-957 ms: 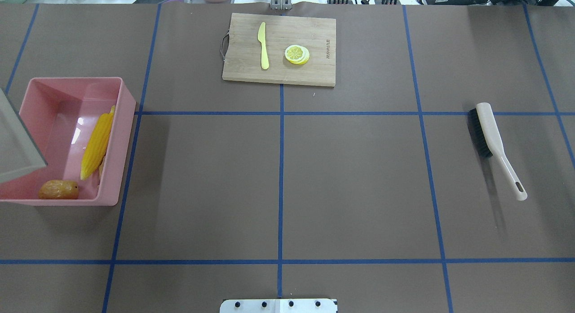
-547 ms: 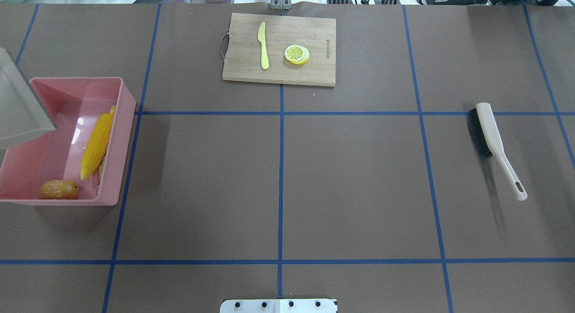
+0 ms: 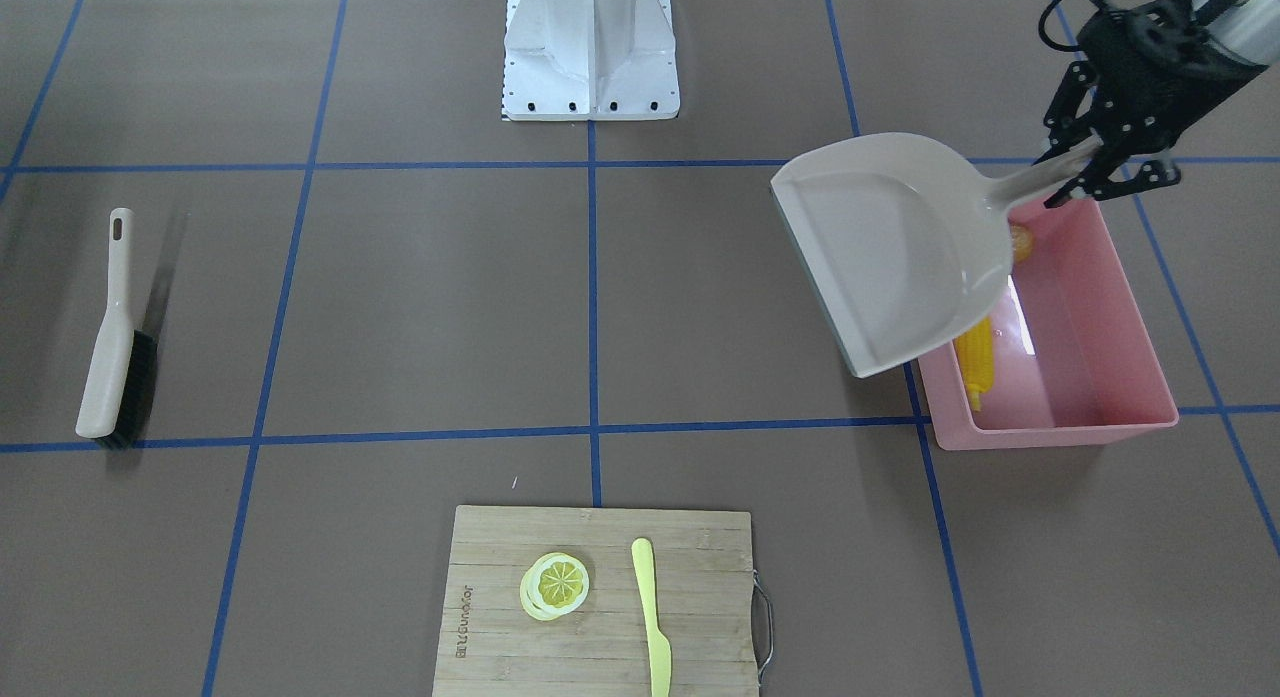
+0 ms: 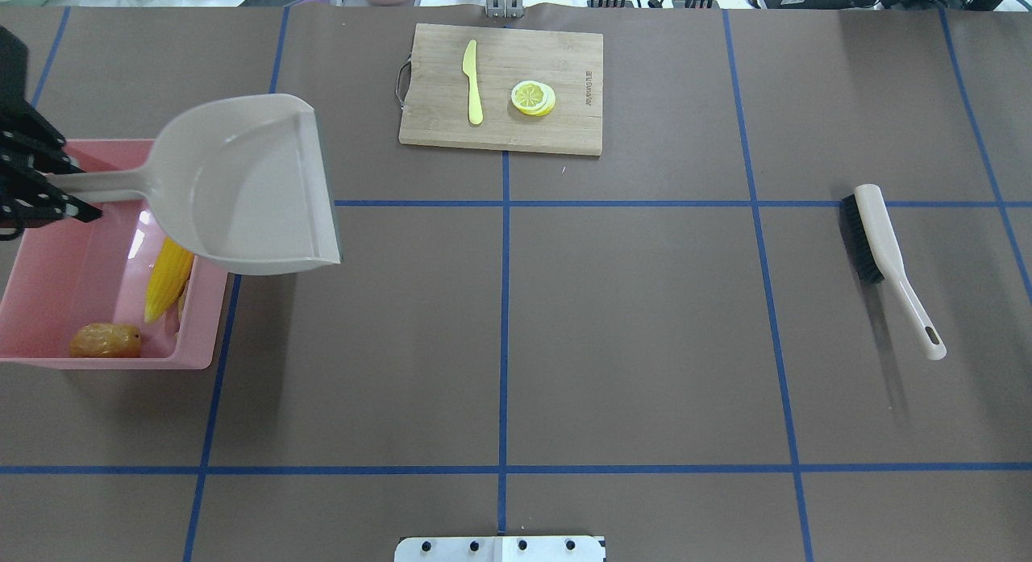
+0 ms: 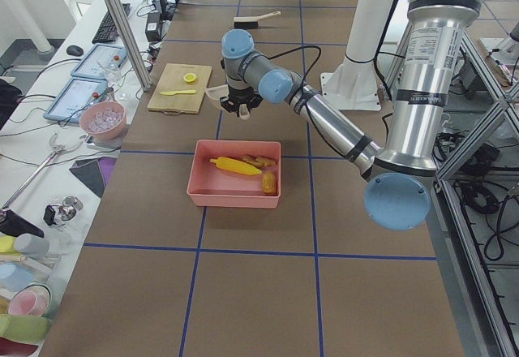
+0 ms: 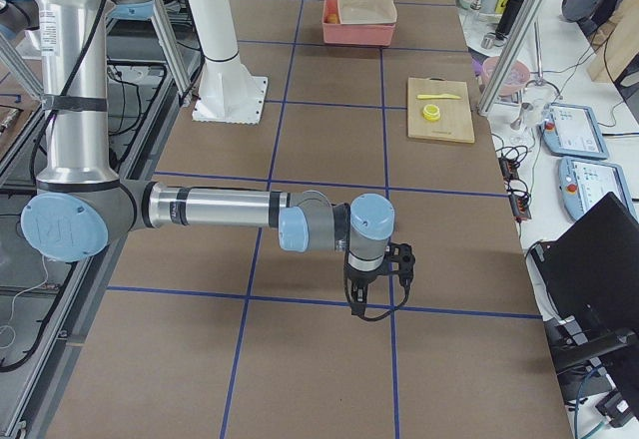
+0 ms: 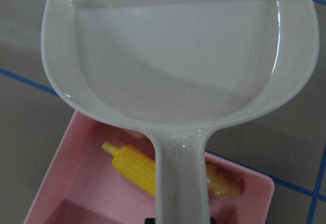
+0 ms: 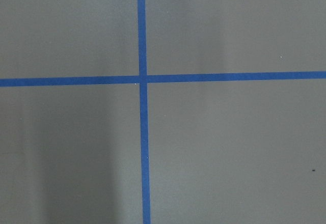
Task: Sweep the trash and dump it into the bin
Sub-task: 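Raise the empty dustpan out of the bin with the left gripper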
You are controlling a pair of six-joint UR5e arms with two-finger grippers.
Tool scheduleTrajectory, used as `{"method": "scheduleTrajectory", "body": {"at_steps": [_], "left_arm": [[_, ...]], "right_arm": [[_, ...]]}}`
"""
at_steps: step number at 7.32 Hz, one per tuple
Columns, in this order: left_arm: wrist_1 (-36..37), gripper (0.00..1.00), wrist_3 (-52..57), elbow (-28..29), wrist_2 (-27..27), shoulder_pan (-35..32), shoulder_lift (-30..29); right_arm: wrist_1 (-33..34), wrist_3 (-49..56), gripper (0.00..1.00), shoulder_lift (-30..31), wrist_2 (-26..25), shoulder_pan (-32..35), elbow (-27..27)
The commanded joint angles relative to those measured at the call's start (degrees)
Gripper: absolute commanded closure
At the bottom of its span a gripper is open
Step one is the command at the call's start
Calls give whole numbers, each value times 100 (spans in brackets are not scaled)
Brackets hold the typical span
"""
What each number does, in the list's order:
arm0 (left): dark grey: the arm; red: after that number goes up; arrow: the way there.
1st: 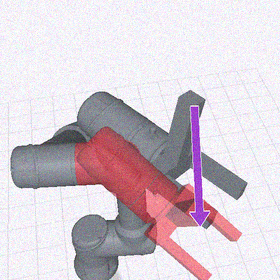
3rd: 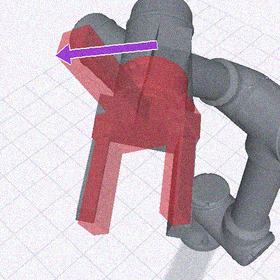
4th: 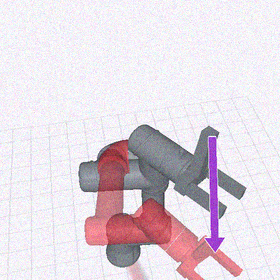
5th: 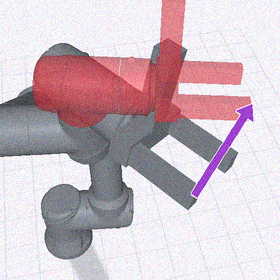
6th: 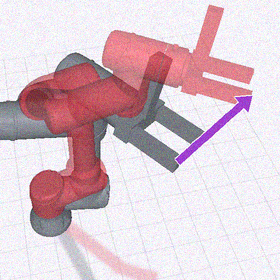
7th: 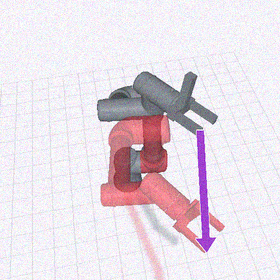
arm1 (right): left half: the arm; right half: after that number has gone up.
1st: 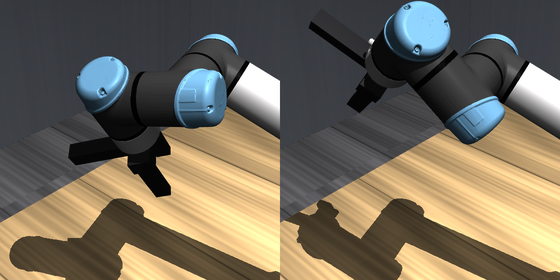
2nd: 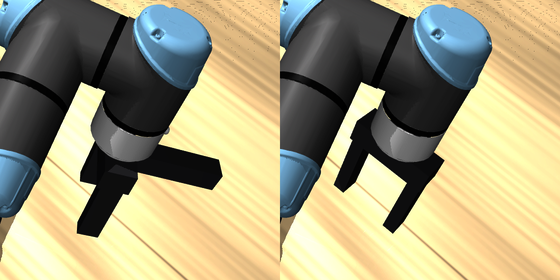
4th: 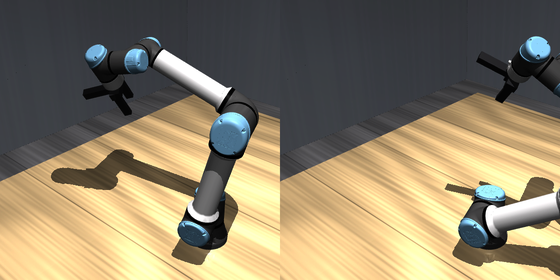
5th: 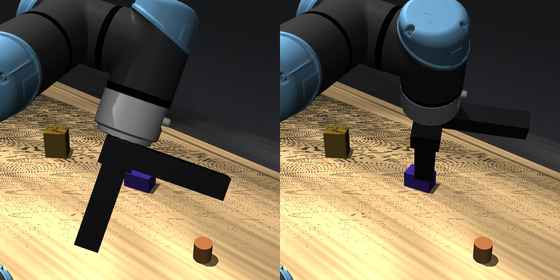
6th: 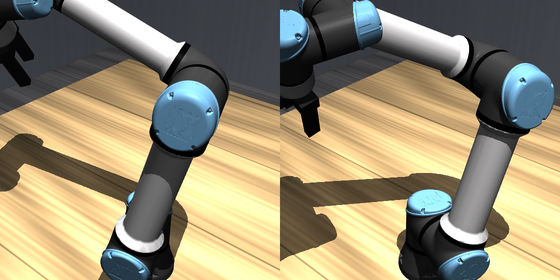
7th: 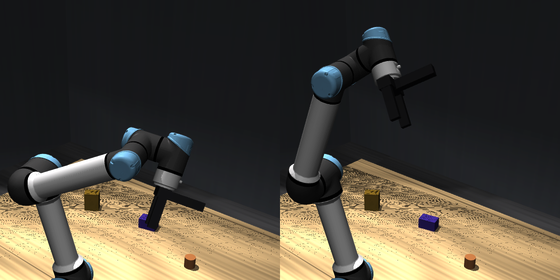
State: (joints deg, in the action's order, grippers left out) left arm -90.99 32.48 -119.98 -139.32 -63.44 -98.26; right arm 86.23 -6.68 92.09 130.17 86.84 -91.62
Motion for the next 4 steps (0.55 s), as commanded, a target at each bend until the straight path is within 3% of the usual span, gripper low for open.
{"method": "scheduleTrajectory", "body": {"at_steps": [1,4], "left_arm": [[-1187,100,-5,508,464,717,-228],[-1876,100,-14,1352,852,1158,-580]], "right_arm": [[0,-8,0,2,-35,0,21],[0,-17,0,10,-36,0,56]]}}
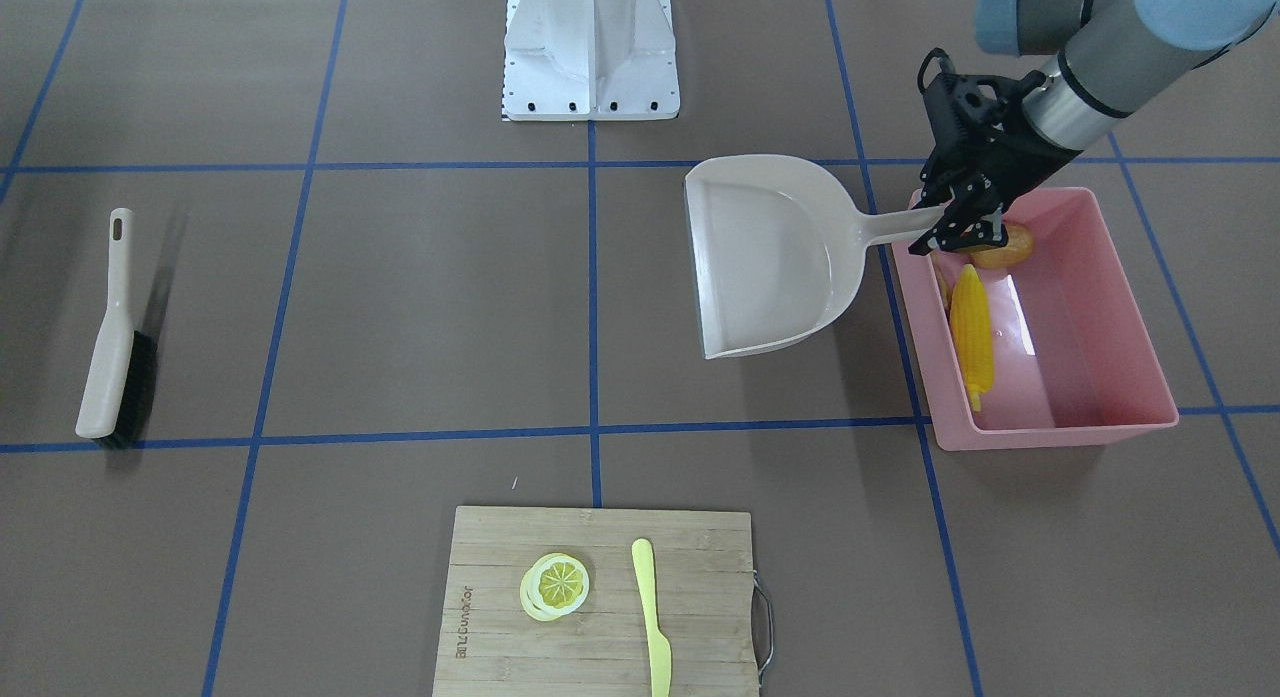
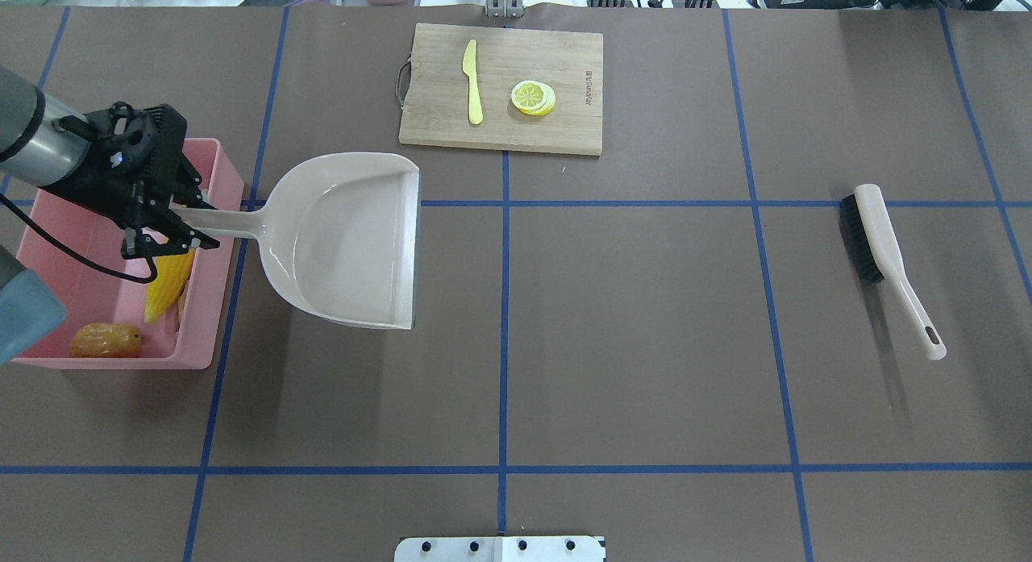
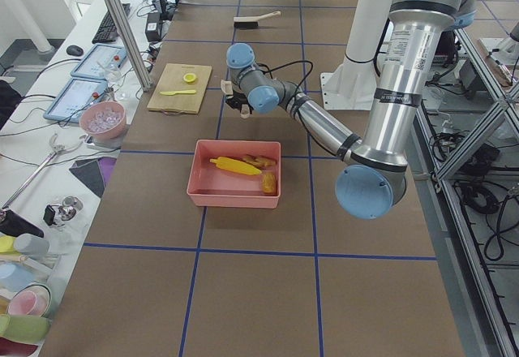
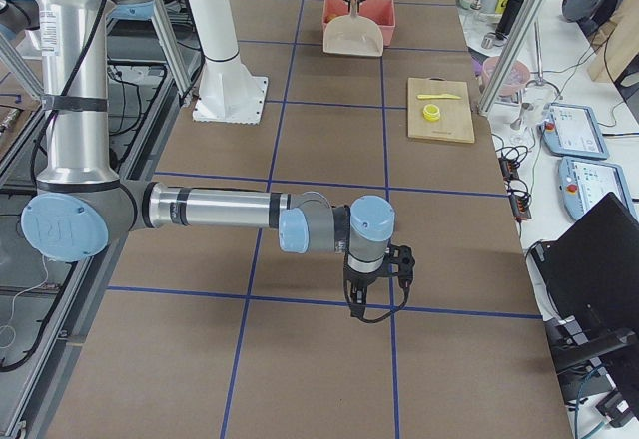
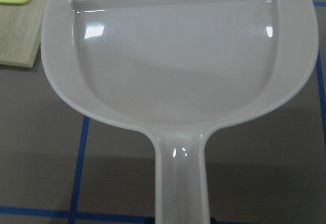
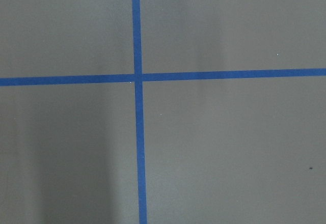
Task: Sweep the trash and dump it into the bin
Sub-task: 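Raise the empty dustpan out of the bin with the left gripper, then lower the dustpan onto the table beside the bin with the left gripper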
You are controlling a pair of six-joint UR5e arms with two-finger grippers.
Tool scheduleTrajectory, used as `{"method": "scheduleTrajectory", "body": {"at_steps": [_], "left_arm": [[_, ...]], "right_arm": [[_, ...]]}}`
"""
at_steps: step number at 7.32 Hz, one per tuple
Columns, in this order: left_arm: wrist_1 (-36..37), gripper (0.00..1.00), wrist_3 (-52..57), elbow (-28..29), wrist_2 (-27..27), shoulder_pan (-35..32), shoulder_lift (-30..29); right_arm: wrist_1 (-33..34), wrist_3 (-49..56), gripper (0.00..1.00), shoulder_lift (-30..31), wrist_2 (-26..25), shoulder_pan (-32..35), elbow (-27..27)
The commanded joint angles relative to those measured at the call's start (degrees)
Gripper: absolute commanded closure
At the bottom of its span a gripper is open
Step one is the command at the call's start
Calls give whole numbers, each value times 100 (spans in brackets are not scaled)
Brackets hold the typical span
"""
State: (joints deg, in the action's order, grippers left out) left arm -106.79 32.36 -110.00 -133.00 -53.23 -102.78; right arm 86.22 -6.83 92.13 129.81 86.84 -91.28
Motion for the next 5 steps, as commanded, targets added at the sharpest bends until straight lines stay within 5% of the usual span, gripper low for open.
{"method": "scheduleTrajectory", "body": {"at_steps": [1,3,5], "left_arm": [[-429,100,-19,452,439,346,-76],[-1191,100,-115,1065,555,418,-85],[-1247,100,-327,1094,634,629,-93]], "right_arm": [[0,-12,0,15,-8,0,40],[0,-3,0,7,0,0,40],[0,6,0,16,0,0,40]]}}
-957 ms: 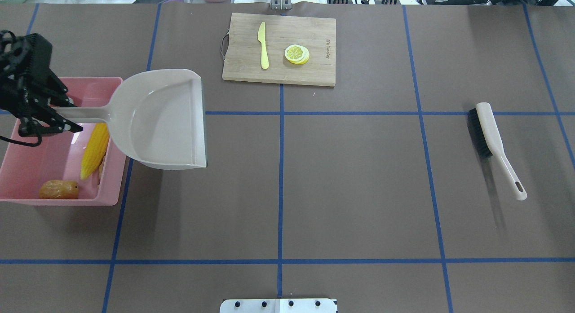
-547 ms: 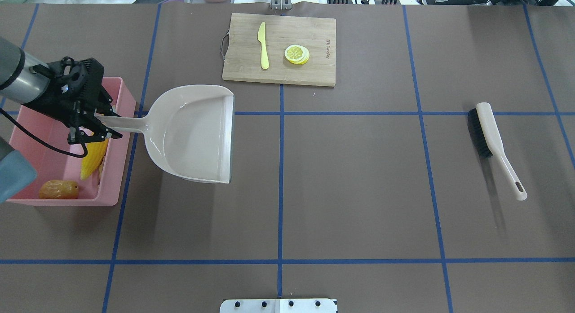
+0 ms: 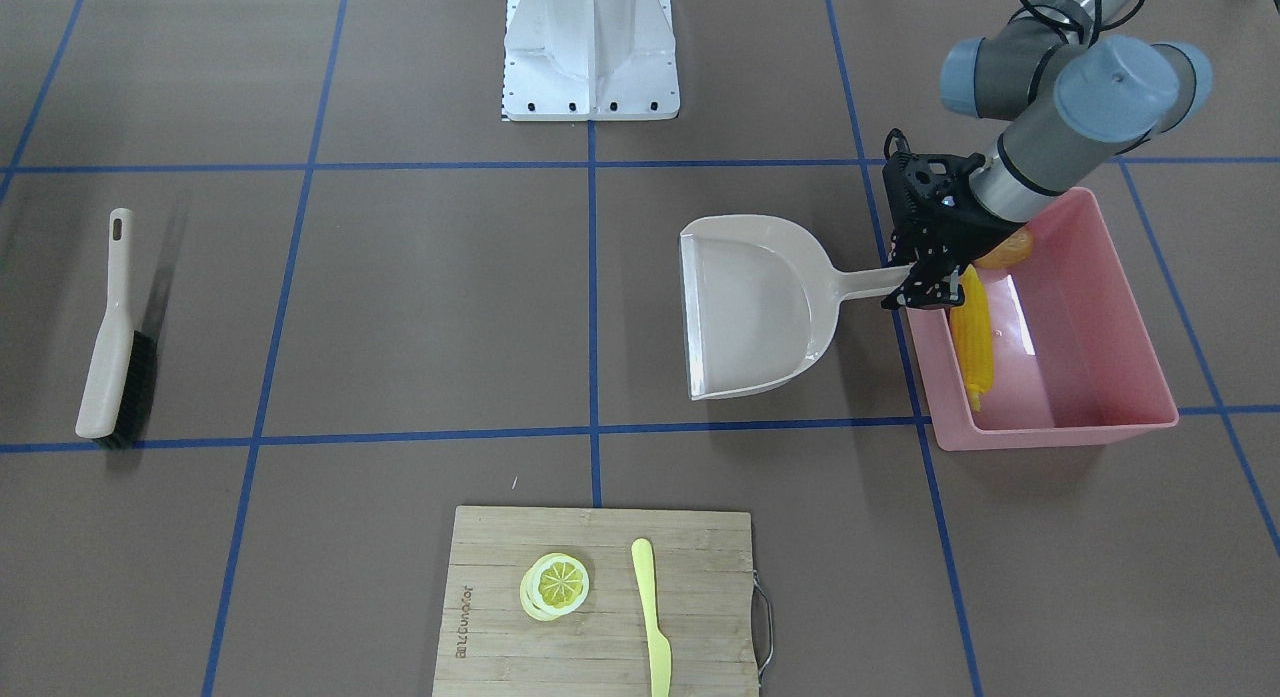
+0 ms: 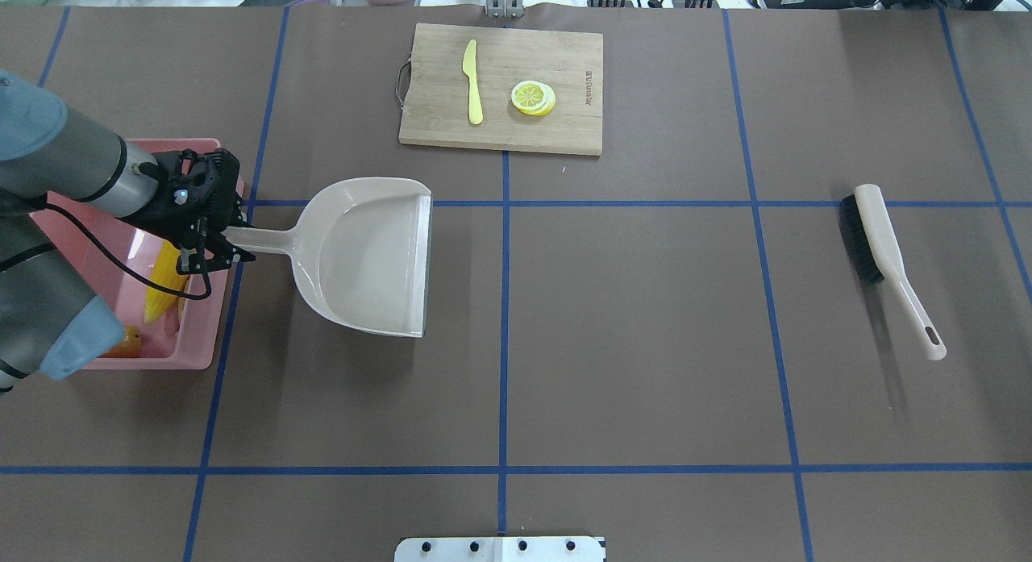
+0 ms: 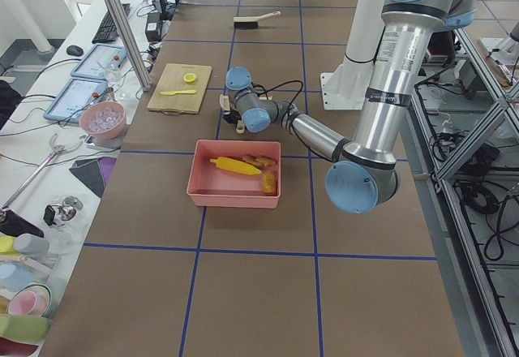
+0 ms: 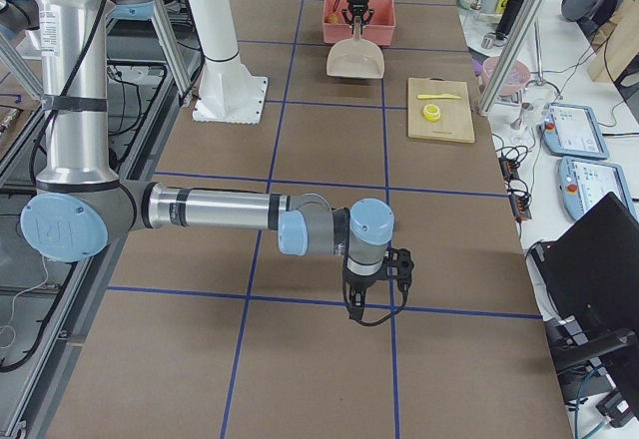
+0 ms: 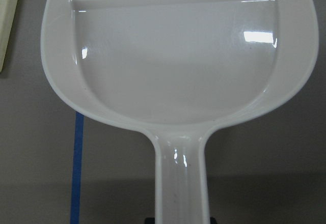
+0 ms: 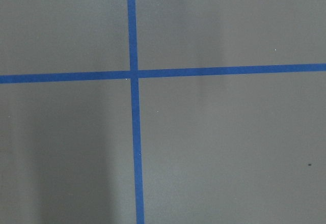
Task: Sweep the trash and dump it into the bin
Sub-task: 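Lower the dustpan onto the table beside the bin with the left gripper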
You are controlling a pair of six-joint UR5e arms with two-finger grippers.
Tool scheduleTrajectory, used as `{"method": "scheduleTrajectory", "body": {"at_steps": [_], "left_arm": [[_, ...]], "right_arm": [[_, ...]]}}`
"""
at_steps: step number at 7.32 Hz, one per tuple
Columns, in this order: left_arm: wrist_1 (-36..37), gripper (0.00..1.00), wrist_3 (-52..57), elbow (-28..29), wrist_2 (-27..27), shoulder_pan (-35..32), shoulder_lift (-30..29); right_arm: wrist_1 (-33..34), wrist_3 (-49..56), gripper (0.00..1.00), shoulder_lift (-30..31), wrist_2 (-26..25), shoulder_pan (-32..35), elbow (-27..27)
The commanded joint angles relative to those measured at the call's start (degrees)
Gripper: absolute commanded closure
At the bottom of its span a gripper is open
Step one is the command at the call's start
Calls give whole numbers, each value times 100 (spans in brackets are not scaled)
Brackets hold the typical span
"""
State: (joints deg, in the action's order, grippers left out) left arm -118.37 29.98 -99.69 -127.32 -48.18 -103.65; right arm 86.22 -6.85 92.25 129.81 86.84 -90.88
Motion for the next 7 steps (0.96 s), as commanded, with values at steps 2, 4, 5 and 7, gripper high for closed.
{"method": "scheduleTrajectory", "body": {"at_steps": [2,4,5,7], "left_arm": [[-98,100,-97,73,111,194,-15],[-98,100,-168,73,190,291,2],[-98,100,-177,90,269,344,2],[-325,44,-177,134,461,396,20]], "right_arm": [[0,8,0,3,0,0,0],[0,8,0,3,0,0,0],[0,8,0,3,9,0,0],[0,8,0,3,9,0,0]]}}
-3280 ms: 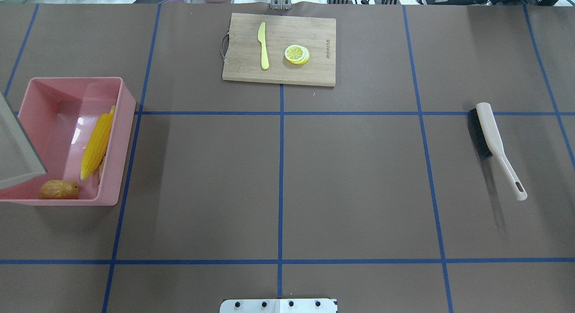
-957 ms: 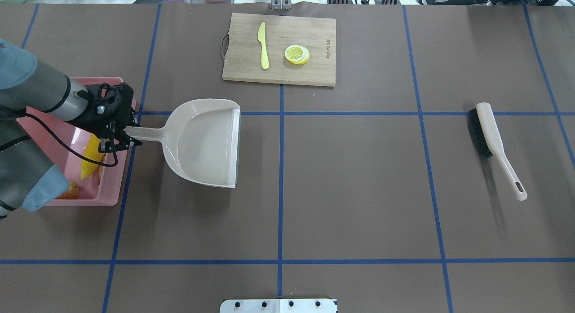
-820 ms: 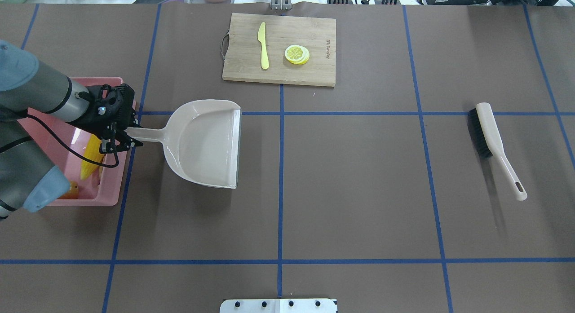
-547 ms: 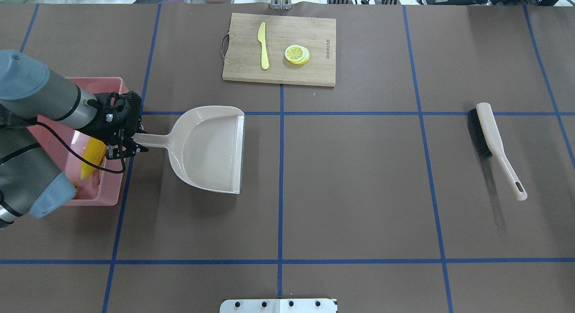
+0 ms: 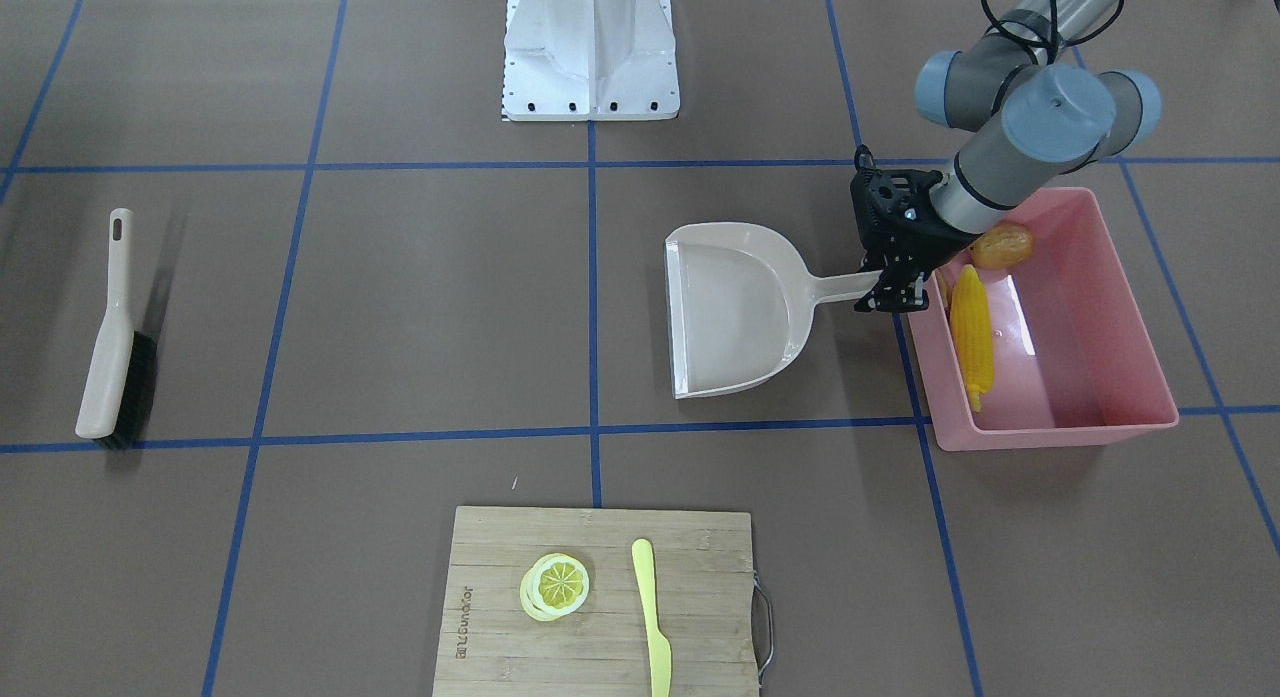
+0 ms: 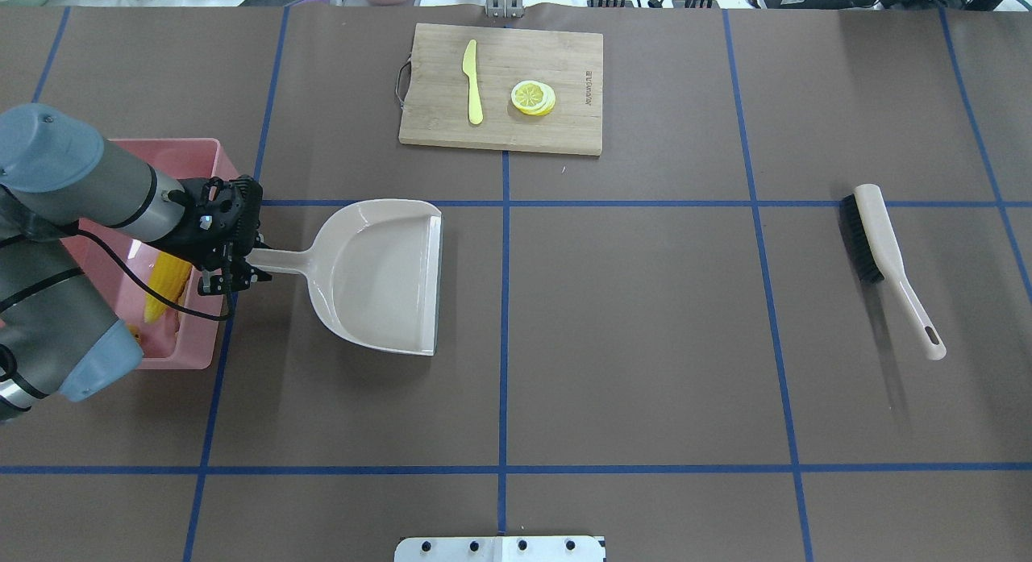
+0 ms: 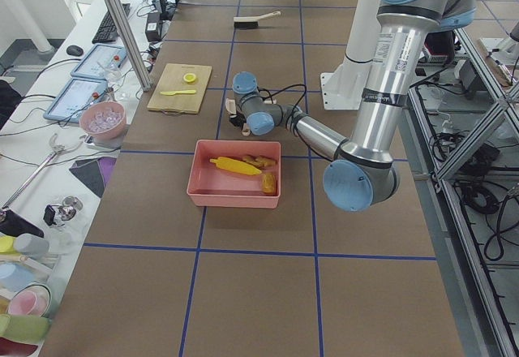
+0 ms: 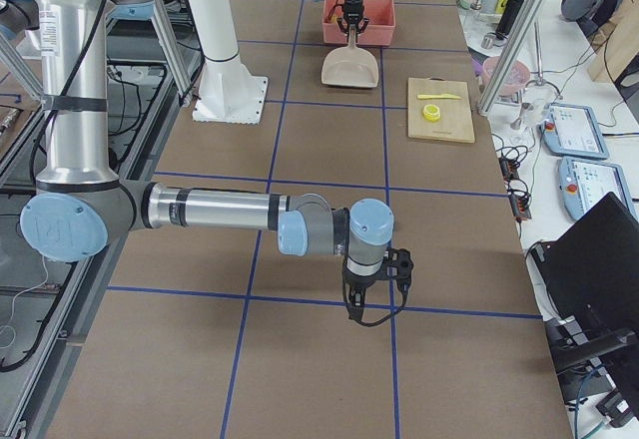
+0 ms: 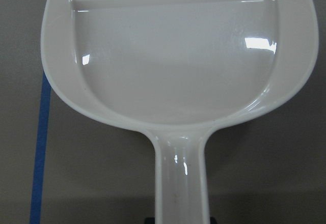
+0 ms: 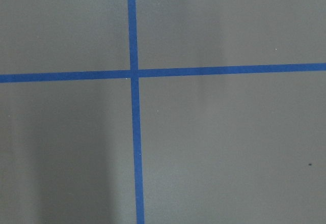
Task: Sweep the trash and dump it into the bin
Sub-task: 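Lower the dustpan onto the table beside the bin with the left gripper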
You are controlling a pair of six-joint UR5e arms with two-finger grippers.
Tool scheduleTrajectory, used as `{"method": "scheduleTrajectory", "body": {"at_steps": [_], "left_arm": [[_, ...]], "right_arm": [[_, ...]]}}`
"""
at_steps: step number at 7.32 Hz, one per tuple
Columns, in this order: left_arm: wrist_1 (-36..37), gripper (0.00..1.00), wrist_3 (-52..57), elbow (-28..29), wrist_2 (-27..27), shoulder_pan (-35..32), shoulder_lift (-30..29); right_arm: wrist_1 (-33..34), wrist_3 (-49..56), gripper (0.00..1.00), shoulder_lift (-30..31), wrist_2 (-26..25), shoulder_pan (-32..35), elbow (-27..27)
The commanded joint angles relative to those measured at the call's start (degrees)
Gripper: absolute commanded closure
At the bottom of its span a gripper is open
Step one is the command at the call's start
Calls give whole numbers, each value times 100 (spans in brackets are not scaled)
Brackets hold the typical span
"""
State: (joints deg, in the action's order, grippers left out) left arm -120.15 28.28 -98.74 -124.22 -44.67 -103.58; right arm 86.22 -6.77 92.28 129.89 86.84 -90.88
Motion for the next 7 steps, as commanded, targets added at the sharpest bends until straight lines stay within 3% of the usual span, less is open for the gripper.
{"method": "scheduleTrajectory", "body": {"at_steps": [1,3,7], "left_arm": [[-193,2,-15,39,152,55,22],[-193,2,-137,-31,109,46,31],[-123,2,-1030,-881,-154,-233,460]], "right_arm": [[0,0,0,0,-8,0,0],[0,-9,0,0,-8,0,0],[0,-9,0,0,-8,0,9]]}}
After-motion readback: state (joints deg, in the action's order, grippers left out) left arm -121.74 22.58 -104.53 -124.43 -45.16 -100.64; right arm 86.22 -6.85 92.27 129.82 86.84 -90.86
